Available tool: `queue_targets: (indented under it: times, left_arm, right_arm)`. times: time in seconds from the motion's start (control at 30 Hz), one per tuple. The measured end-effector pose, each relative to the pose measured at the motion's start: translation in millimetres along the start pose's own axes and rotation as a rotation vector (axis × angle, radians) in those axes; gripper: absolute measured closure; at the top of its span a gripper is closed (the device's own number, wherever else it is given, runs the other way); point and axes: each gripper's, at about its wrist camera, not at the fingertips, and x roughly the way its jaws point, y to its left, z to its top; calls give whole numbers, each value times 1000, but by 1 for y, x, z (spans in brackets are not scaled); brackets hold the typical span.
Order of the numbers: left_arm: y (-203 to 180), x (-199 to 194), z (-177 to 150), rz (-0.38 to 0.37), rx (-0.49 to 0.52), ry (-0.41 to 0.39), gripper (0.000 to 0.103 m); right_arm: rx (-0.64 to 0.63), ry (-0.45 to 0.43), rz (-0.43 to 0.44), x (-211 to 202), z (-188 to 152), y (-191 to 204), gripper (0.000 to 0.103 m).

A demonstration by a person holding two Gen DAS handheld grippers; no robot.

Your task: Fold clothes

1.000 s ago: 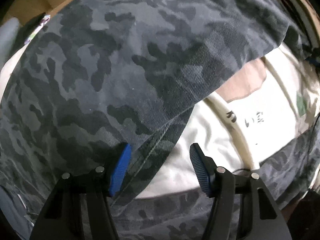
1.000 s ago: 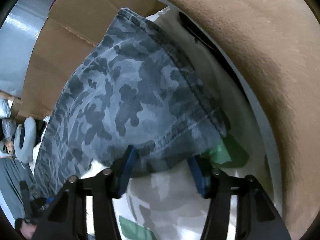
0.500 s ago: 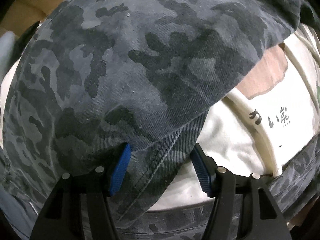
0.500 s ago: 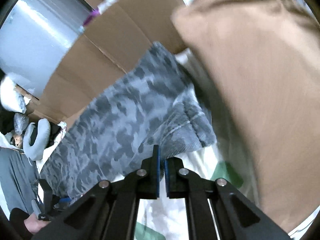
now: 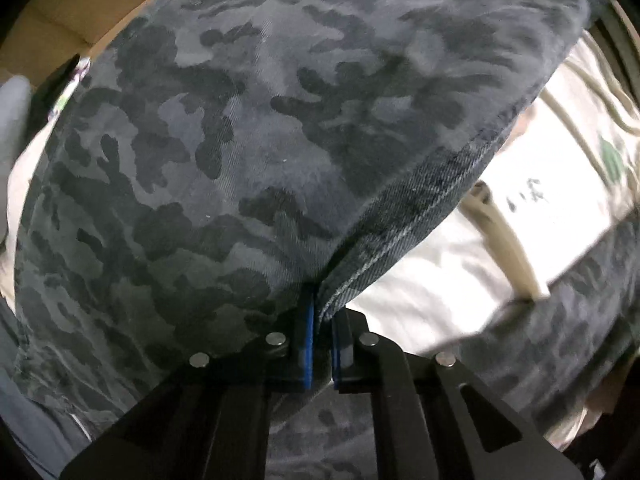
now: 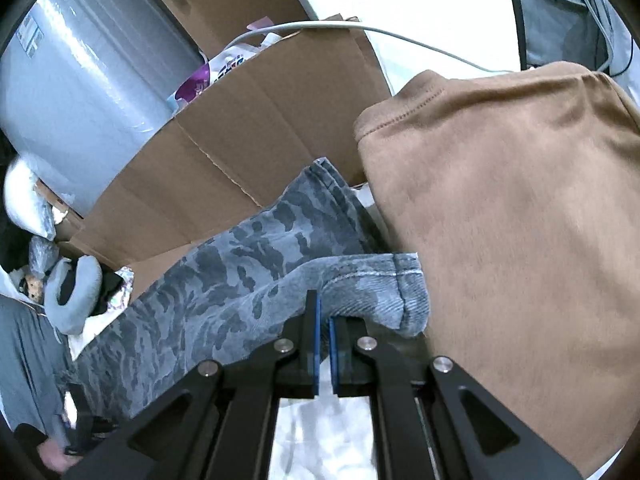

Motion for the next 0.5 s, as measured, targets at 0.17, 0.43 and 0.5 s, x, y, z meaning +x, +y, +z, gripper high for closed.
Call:
queue_targets:
  times: [0.17,0.43,0.5]
  left_arm:
    - [2,-8,-7,-42,14,11,98]
    - [2,-1,-5,-104,-6,64,81]
    - [3,-7,-5,-146,-23,68,73]
  right_arm:
    - [-1,24,-18,5,6,-1,100]
    - [3,127,-72,16,-13,-5,87]
    - [21,143,-84,14,-20,-10,79]
